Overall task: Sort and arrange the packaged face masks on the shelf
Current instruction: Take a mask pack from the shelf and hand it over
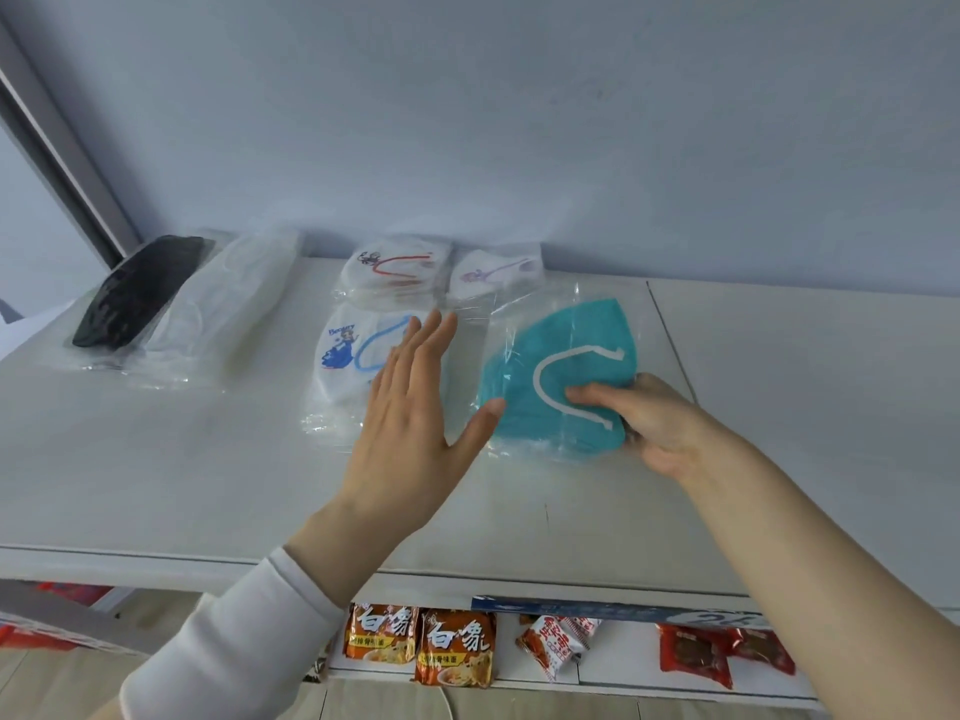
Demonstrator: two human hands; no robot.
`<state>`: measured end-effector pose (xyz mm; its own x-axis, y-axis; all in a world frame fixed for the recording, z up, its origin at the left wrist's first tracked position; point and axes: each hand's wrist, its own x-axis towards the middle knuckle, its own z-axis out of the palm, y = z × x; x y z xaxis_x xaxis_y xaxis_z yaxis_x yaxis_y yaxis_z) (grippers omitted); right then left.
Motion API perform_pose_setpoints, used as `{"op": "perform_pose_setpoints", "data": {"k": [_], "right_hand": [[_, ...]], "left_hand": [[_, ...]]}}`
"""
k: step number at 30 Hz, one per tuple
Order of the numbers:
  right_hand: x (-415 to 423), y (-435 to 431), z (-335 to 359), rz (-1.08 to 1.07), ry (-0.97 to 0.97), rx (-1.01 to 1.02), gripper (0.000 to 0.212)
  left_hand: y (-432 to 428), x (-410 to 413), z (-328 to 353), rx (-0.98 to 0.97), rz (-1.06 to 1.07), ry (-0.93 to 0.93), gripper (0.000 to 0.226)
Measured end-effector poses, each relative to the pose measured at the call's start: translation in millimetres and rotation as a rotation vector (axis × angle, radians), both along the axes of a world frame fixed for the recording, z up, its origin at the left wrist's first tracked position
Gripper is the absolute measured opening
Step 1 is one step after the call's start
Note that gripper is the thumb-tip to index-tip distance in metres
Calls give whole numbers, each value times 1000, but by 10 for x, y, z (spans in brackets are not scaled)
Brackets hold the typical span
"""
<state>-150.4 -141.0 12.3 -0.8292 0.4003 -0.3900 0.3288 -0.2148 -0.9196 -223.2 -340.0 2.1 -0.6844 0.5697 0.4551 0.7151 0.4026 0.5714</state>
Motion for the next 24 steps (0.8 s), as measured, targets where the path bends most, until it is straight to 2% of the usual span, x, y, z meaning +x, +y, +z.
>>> {"op": "perform_pose_setpoints", "data": {"k": [3,6,8,11,13,17,24], "right_hand": [[330,40,-14,75,204,39,25],[572,80,38,173,352,121,64],[657,97,30,178,361,217,80],[735,109,-149,173,295,349,66],[767,101,-267,200,244,384,68],[801,87,-321,239,226,440,63],[754,38,-269,184,236,448,69]], "left_hand": [[157,154,10,146,-149,-193,86],[275,293,71,282,-355,-501,104],[324,376,39,314,-485,-584,105],[346,475,-118,214,-468,-651,105],[339,520,-182,139,-411,-683,100],[357,567,-189,110,-354,-665,62],[399,483,-170,135,-373,-645,58]]}}
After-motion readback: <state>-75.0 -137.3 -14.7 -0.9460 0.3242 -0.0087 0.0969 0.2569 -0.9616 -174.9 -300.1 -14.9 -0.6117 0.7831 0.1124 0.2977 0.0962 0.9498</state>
